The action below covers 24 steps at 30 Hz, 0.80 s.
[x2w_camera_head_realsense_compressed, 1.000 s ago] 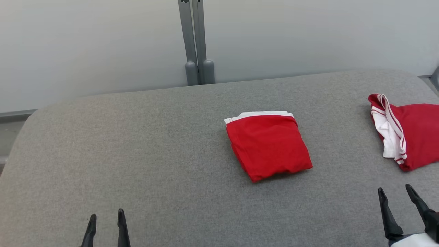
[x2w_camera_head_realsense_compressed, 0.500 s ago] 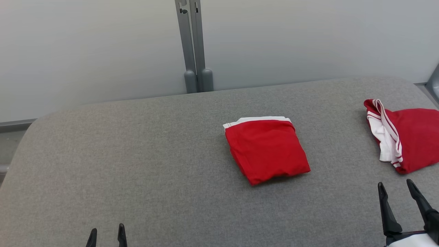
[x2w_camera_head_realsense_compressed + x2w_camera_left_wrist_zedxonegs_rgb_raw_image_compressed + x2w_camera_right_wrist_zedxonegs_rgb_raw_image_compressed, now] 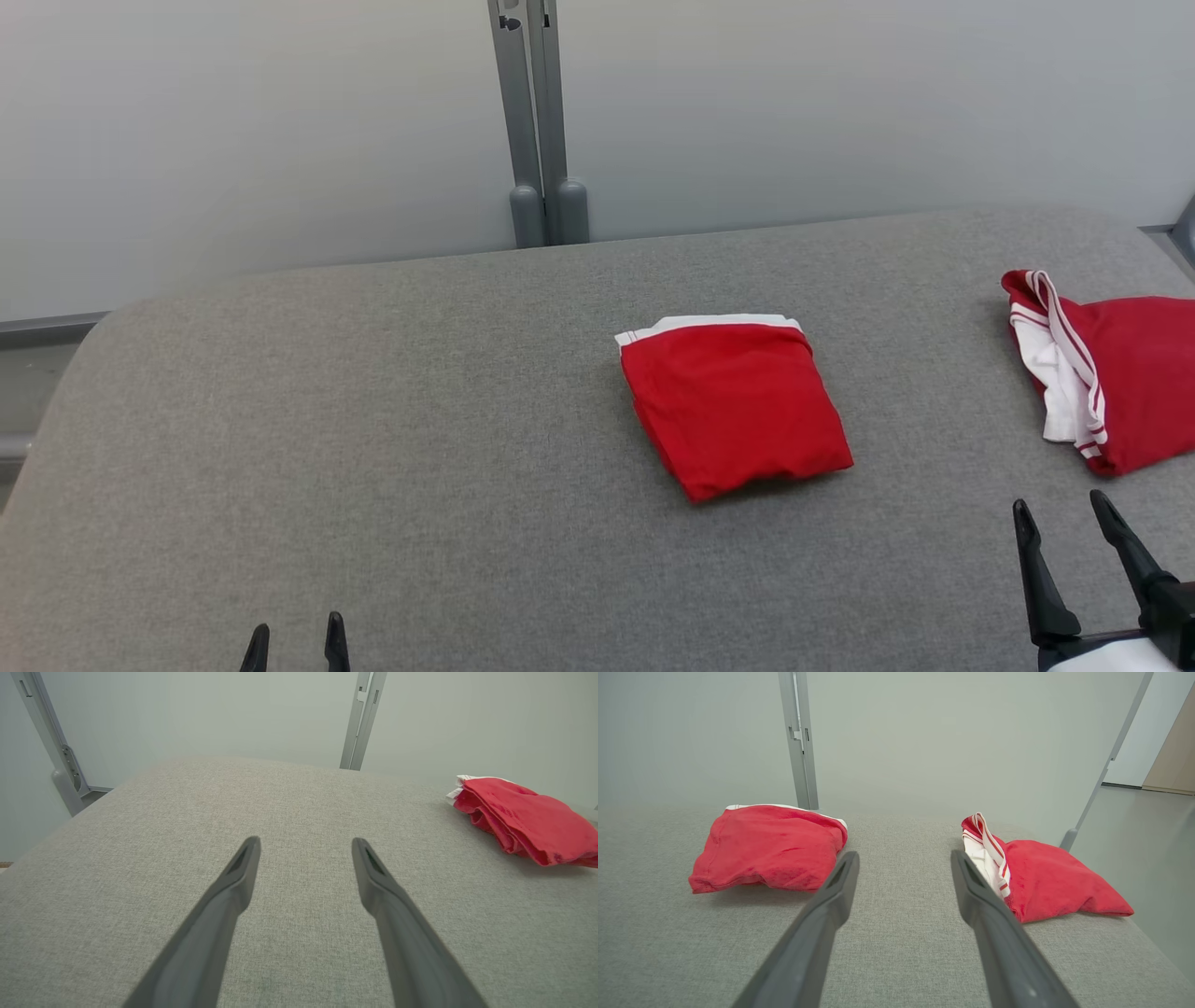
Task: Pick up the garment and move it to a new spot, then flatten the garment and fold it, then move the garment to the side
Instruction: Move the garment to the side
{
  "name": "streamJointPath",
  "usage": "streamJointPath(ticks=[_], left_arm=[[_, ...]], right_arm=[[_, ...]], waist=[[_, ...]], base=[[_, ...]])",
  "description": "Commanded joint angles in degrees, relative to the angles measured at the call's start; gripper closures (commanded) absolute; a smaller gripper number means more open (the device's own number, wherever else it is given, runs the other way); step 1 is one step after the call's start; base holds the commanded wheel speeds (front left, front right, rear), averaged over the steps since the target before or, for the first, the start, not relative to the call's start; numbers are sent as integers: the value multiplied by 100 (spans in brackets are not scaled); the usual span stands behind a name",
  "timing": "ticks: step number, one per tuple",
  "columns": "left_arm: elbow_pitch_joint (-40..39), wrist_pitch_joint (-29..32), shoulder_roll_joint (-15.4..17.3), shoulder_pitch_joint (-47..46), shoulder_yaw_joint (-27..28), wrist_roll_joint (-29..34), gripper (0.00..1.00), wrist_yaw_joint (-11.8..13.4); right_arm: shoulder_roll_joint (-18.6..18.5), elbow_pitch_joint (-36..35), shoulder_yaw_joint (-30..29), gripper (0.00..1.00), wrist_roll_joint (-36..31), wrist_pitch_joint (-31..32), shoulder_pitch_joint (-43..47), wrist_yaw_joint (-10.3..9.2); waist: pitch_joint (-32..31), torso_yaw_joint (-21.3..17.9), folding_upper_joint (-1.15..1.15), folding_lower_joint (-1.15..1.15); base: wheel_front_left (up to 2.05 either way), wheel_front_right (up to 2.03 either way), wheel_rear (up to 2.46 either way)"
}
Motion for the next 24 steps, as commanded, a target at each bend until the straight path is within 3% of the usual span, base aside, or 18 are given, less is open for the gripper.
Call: streamJointPath(ticks=[1, 16, 18, 21, 24], left_arm=[[3, -15, 13, -44, -1, -3, 0, 6], [15, -15, 14, -72, 38, 48, 0, -7], [-10, -15, 13, -81, 74, 7, 0, 33], [136, -15, 12, -73, -23, -20, 0, -20], [375, -16, 13, -199, -235, -5, 0, -74]], right_arm=[[-19, 0, -10, 0, 29, -14, 4, -2], [125, 121, 41, 0, 147, -15, -96, -2], [98, 321, 291, 0, 417, -14, -353, 0], [-249, 898, 1085, 0, 966, 76, -994, -3], [-371, 1517, 1581, 0, 1604, 776, -1936, 2]], waist=[[-2, 19, 0, 0], [-12, 141, 0, 0], [43, 118, 0, 0], [125, 98, 0, 0], [218, 164, 0, 0]], base=[[0, 0, 0], [0, 0, 0], [0, 0, 0], [0, 0, 0], [0, 0, 0]])
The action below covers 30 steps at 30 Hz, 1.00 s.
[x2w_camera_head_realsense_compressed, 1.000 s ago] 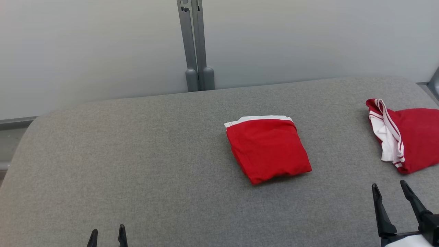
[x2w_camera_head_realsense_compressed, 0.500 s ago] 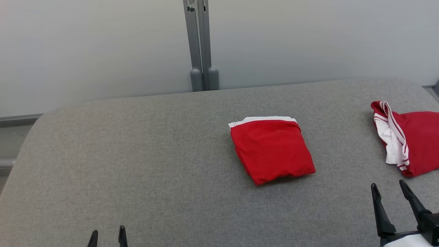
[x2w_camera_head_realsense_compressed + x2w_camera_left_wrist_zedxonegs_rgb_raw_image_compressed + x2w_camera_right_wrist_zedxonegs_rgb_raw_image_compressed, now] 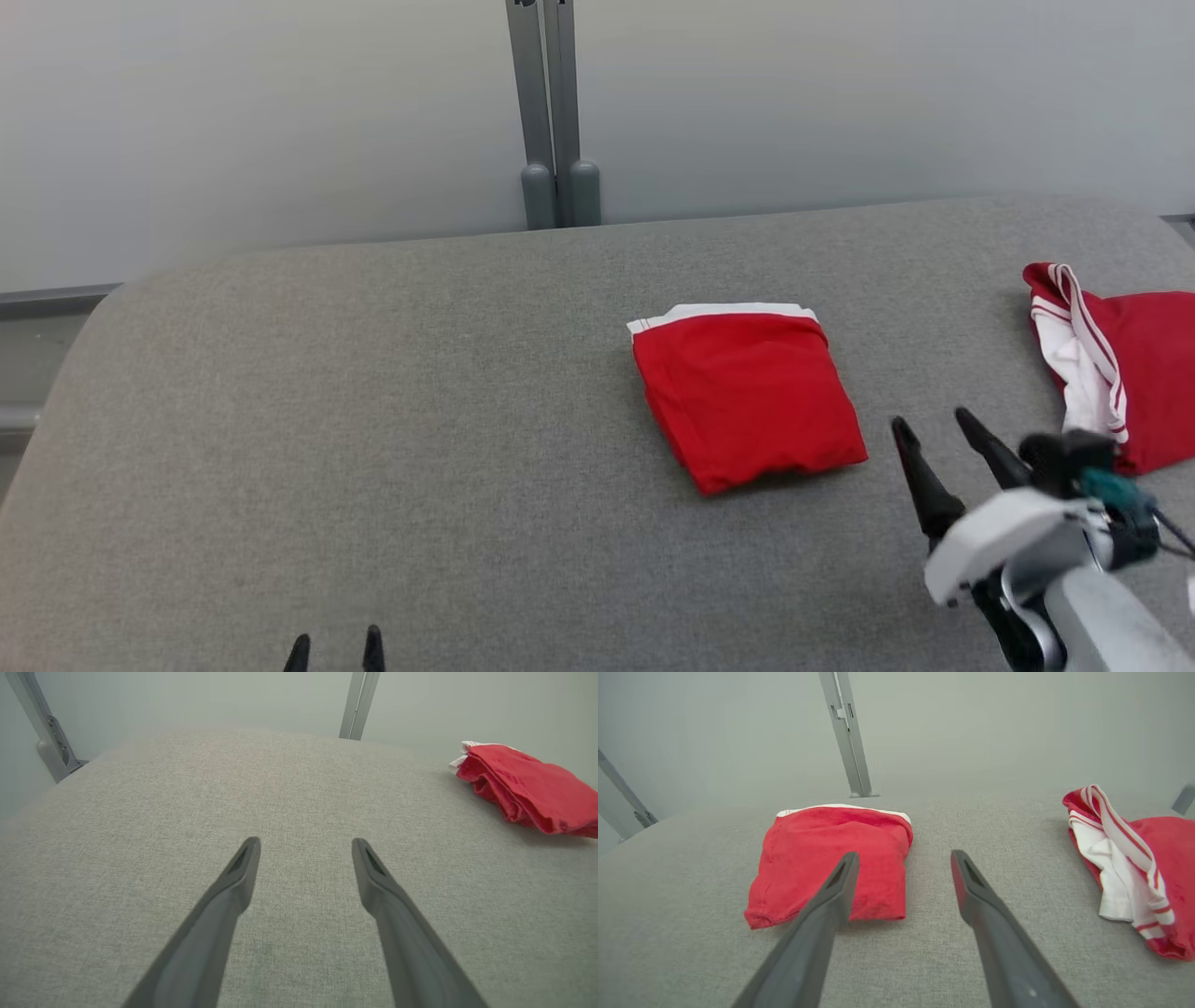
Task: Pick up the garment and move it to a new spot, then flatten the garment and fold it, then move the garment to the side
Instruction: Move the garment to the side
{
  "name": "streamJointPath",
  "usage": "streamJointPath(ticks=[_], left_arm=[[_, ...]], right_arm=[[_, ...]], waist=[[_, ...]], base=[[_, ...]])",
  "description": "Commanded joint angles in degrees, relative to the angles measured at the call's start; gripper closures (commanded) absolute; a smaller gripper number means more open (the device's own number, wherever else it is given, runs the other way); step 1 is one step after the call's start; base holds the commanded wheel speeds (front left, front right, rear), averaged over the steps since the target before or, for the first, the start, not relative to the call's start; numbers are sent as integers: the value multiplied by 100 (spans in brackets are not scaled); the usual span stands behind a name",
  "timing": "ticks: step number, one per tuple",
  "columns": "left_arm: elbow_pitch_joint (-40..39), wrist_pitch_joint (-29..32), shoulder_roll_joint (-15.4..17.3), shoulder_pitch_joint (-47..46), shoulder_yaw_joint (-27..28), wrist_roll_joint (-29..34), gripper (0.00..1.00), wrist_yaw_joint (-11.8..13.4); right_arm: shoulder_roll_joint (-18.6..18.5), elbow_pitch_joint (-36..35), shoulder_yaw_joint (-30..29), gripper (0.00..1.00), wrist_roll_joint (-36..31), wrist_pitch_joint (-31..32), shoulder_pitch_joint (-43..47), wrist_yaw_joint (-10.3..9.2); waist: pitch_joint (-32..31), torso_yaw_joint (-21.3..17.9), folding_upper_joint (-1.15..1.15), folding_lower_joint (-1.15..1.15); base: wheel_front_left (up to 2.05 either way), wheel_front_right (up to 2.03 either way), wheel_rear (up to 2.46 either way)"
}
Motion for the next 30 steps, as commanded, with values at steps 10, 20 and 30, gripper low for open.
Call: streamJointPath(ticks=[10, 20, 30], left_arm=[[591, -15, 14, -746, -825, -93, 0, -83], [670, -15, 14, -860, -900, -17, 0, -19], [467, -15, 13, -1109, -774, -107, 0, 61]], right_arm=[[-129, 1992, 550, 0, 1370, 1742, -2029, 5], [-60, 3622, 174, 0, 1456, 1331, -2720, 5], [250, 3724, 339, 100, 2369, 1947, -3097, 5]], waist=[[589, 906, 0, 0], [891, 1295, 0, 0], [1286, 1005, 0, 0]], base=[[0, 0, 0], [0, 0, 0], [0, 0, 0]])
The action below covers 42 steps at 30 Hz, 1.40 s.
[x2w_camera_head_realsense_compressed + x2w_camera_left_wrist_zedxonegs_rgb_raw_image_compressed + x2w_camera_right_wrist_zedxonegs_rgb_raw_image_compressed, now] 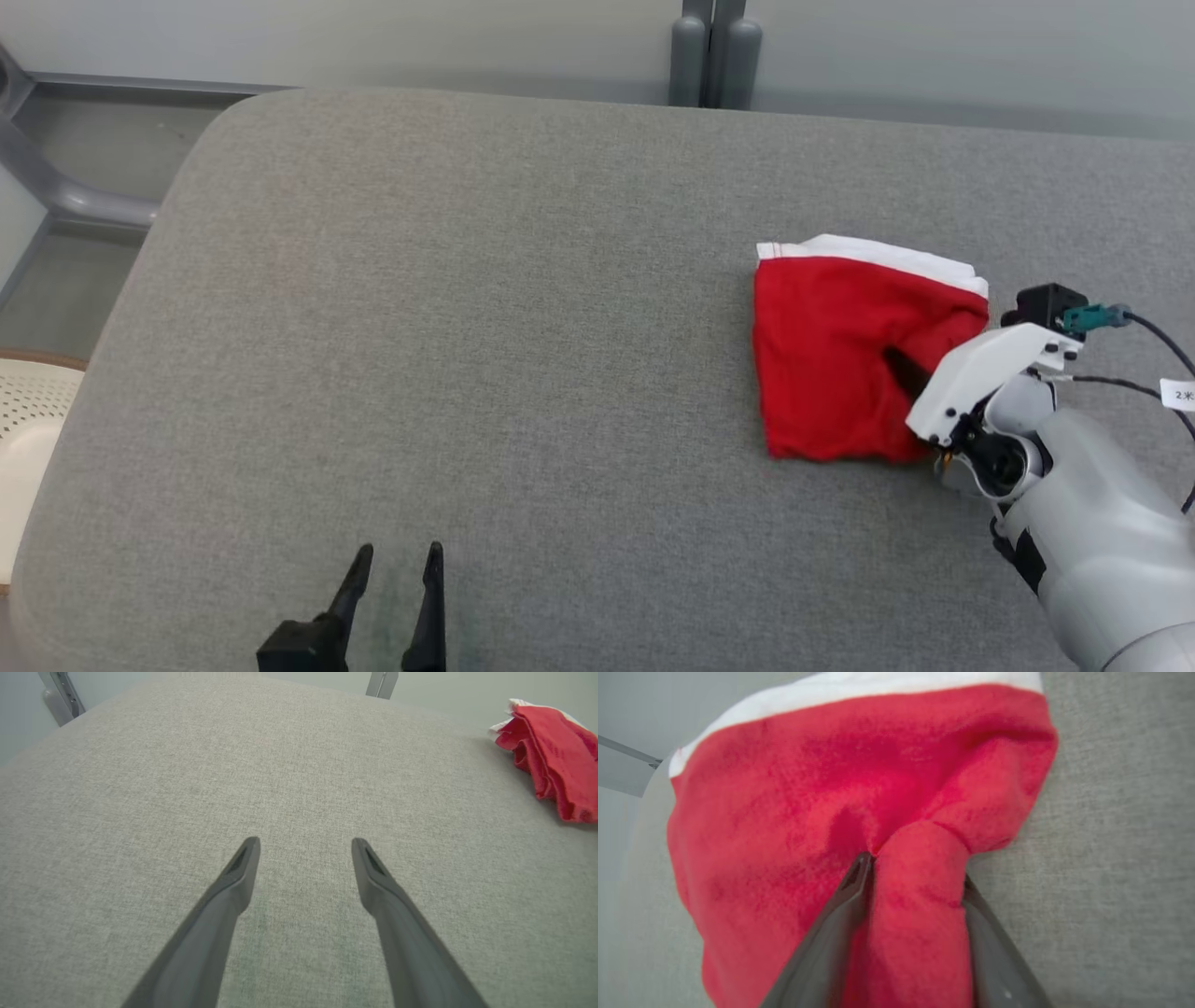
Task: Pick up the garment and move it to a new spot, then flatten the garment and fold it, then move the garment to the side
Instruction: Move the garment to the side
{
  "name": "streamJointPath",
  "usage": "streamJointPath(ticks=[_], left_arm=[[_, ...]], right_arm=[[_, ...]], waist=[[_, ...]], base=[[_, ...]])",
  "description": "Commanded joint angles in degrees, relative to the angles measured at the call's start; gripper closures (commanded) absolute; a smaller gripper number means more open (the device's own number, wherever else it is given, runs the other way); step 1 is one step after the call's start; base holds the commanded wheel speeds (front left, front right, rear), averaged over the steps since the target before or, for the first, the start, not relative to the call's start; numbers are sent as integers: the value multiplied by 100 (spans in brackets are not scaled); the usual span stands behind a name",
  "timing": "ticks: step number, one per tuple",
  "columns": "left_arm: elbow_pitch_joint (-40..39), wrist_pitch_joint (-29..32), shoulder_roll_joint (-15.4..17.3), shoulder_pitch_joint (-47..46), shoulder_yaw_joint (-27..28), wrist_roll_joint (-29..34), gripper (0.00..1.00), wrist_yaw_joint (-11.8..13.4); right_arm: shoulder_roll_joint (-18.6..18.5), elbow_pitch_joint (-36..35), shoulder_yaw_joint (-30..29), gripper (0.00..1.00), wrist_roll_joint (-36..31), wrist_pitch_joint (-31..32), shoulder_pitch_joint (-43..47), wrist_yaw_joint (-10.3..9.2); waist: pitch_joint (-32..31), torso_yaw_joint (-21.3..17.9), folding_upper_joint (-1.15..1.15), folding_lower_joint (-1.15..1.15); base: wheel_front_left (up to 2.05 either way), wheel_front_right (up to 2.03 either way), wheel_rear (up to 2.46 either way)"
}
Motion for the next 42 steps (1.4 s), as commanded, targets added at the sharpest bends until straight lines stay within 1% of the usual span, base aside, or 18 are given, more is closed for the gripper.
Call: streamJointPath(ticks=[1, 5, 7, 10, 12, 15, 17, 18, 21, 23, 25, 26, 27, 31, 33, 35, 37, 42], left_arm=[[-53, -17, 12, -136, 38, -97, 0, 50], [-209, -17, 11, -159, 159, -315, 0, 175], [-205, -17, 10, -196, 93, -331, 0, 146], [-224, -17, 14, -352, -21, -263, 0, 79], [-221, -17, 14, -453, -97, -192, 0, 43], [-214, -17, 14, -629, -118, -190, 0, 9], [-234, -17, 15, -666, -76, -392, 0, 33], [-265, -17, 15, -662, -60, -489, 0, 52], [-330, -16, 14, -626, -93, -651, 0, 54], [-342, -17, 15, -626, -96, -685, 0, 62], [-348, -17, 15, -624, -74, -733, 0, 98], [-351, -16, 14, -619, -68, -745, 0, 114], [-353, -17, 14, -610, -59, -754, 0, 117], [-345, -16, 14, -569, 47, -802, 0, 167], [-331, -16, 14, -526, 100, -761, 0, 189], [-346, -17, 14, -515, 184, -672, 0, 219], [-388, -16, 14, -498, 276, -586, 0, 241], [-547, -17, 14, -252, 619, -433, 0, 323]], right_arm=[[-112, -137, 23, 100, 137, -14, -86, 3], [-502, -783, 196, 100, 424, 27, -274, 2], [-783, -1000, 286, 100, 477, 142, -278, 2], [-1376, -1427, 469, 100, 464, 499, -414, 2], [-1766, -1575, 518, 100, 382, 687, -513, 2], [-2223, -1527, 422, 100, 237, 829, -691, 2], [-2424, -1412, 424, 100, 2, 828, -840, 2], [-2466, -1336, 402, 100, -66, 818, -922, 2], [-2626, -1069, 498, 100, -543, 852, -1197, 0], [-2630, -857, 532, 100, -796, 877, -1342, 0], [-2745, -585, 580, 100, -1169, 831, -1478, 0], [-2812, -457, 598, 62, -1364, 774, -1543, 0], [-2854, -286, 621, 1, -1604, 733, -1617, 0], [-2857, 237, 540, 0, -2237, 580, -1798, 0], [-2756, 336, 512, 0, -2420, 438, -1834, 0], [-2686, 248, 480, 0, -2491, 179, -1849, 0], [-2615, 78, 393, 0, -2488, -245, -1775, 0], [-2289, -435, 185, 0, -2483, -1339, -1144, 0]], waist=[[214, -257, 0, 0], [424, -847, 0, 0], [466, -1094, 0, 0], [631, -1460, 0, 0], [734, -1585, 0, 0], [845, -1621, 0, 0], [889, -1608, 0, 0], [905, -1607, 0, 0], [985, -1564, 0, 0], [1032, -1516, 0, 0], [1063, -1463, 0, 0], [1069, -1447, 0, 0], [1075, -1432, 0, 0], [1053, -1430, 0, 0], [993, -1452, 0, 0], [931, -1466, 0, 0], [828, -1475, 0, 0], [301, -1501, 0, 0]], base=[[0, 0, 0], [0, 0, 0], [0, 0, 0], [0, 0, 0], [0, 0, 0], [0, 0, 0], [0, 0, 0], [0, 0, 0], [0, 0, 0], [0, 0, 0], [0, 0, 0], [0, 0, 0], [0, 0, 0], [0, 0, 0], [0, 0, 0], [0, 0, 0], [0, 0, 0], [0, 0, 0]])
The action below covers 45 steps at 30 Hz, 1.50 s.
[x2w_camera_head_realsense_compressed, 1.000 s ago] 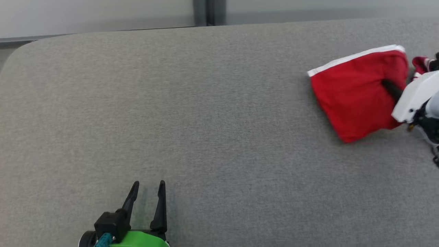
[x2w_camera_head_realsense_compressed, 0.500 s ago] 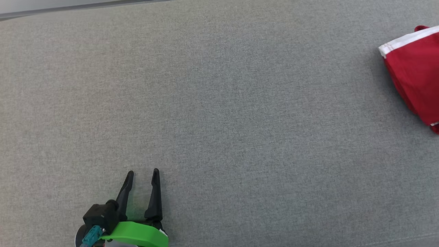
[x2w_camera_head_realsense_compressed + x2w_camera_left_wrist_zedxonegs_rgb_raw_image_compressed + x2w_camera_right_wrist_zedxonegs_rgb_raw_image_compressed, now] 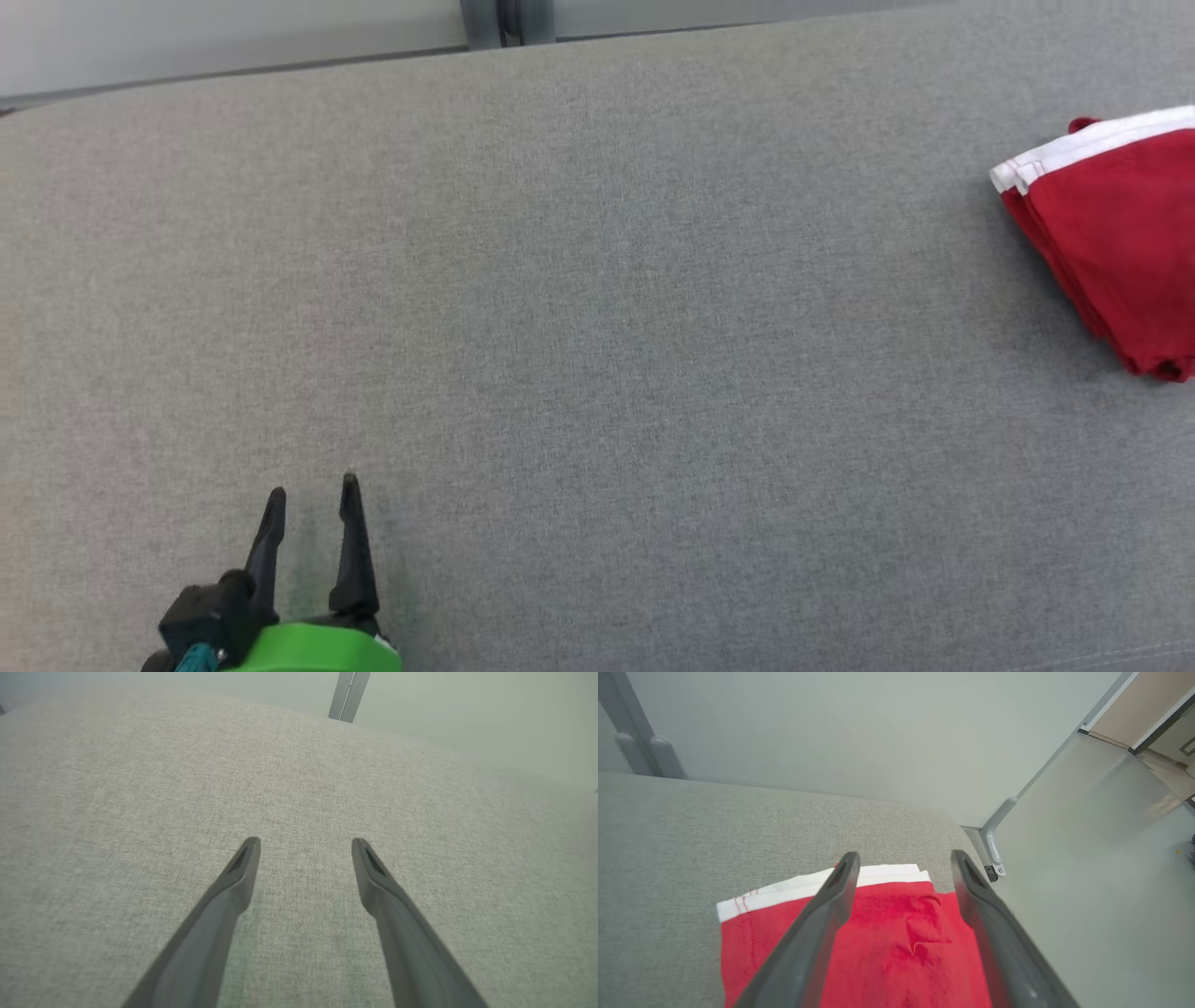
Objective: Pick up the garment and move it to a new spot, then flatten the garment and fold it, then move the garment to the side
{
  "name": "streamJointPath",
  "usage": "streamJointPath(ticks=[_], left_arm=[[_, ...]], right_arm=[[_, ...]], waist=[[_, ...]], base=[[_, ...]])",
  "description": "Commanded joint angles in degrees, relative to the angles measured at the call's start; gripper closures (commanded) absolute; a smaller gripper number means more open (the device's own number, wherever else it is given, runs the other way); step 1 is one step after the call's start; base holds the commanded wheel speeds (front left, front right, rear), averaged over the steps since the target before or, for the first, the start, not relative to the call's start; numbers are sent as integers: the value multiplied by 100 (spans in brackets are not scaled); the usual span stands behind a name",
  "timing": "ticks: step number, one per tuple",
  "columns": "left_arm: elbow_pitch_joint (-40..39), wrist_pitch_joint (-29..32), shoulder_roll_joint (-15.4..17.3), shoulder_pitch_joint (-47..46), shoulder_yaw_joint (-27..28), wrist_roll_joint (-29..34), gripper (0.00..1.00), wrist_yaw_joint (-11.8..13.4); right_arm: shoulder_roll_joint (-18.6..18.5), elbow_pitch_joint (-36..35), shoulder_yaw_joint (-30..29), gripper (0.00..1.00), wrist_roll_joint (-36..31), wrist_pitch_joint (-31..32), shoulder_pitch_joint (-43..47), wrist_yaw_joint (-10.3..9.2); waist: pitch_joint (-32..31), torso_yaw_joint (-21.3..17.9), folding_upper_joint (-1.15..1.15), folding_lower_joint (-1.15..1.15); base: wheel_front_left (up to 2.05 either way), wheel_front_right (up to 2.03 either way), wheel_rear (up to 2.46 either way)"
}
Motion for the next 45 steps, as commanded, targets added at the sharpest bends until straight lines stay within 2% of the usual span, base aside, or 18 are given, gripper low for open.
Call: streamJointPath(ticks=[1, 4, 7, 10, 16, 20, 27, 34, 41, 42, 45], left_arm=[[-19, -15, 19, 168, 118, 135, 0, 54], [-125, -15, 19, 366, 314, 33, 0, 60], [-235, -15, 19, 594, 494, 107, 0, 29], [-300, -15, 18, 761, 633, 195, 0, -4], [-355, -15, 19, 749, 760, 196, 0, -102], [-219, -15, 18, 713, 668, 292, 0, -164], [13, -15, 18, 853, 634, 368, 0, -278], [167, -15, 18, 636, 483, 374, 0, -456], [253, -15, 18, 523, 443, 386, 0, -462], [260, 1, 1, 589, 436, 346, 100, -465], [408, 38, -19, 655, 423, 310, 100, -465]], right_arm=[[106, -138, -43, 0, 5, -283, 377, -2], [344, -478, -234, 0, -146, -886, 1073, -2], [769, -907, -601, 0, -270, -1293, 1931, -2], [1193, -1399, -920, 0, -581, -1398, 2742, -2], [2441, -2988, -1769, 0, -1326, -1398, 4343, -2], [2940, -3699, -2008, 0, -1713, -1399, 5044, -2], [3208, -4084, -2207, 0, -1990, -1400, 5645, -2], [3239, -4129, -2113, 0, -1991, -1401, 5724, -2], [3240, -4164, -2063, 0, -1916, -1401, 5697, -2], [3243, -4133, -2063, 100, -1942, -1388, 5684, 0], [3278, -3976, -2062, 100, -1938, -1375, 5705, 0]], waist=[[-490, -24, 0, 0], [-844, -32, 0, 0], [-1103, -58, 0, 0], [-1293, -78, 0, 0], [-1496, 16, 0, 0], [-1651, 51, 0, 0], [-1864, -34, 0, 0], [-1860, -58, 0, 0], [-1822, -67, 0, 0], [-1823, -67, 0, 0], [-1821, -67, 0, 0]], base=[[0, 0, 0], [0, 0, 0], [0, 0, 0], [0, 0, 0], [0, 0, 0], [0, 0, 0], [0, 0, 0], [0, 0, 0], [0, 0, 0], [0, 0, 0], [0, 0, 0]])
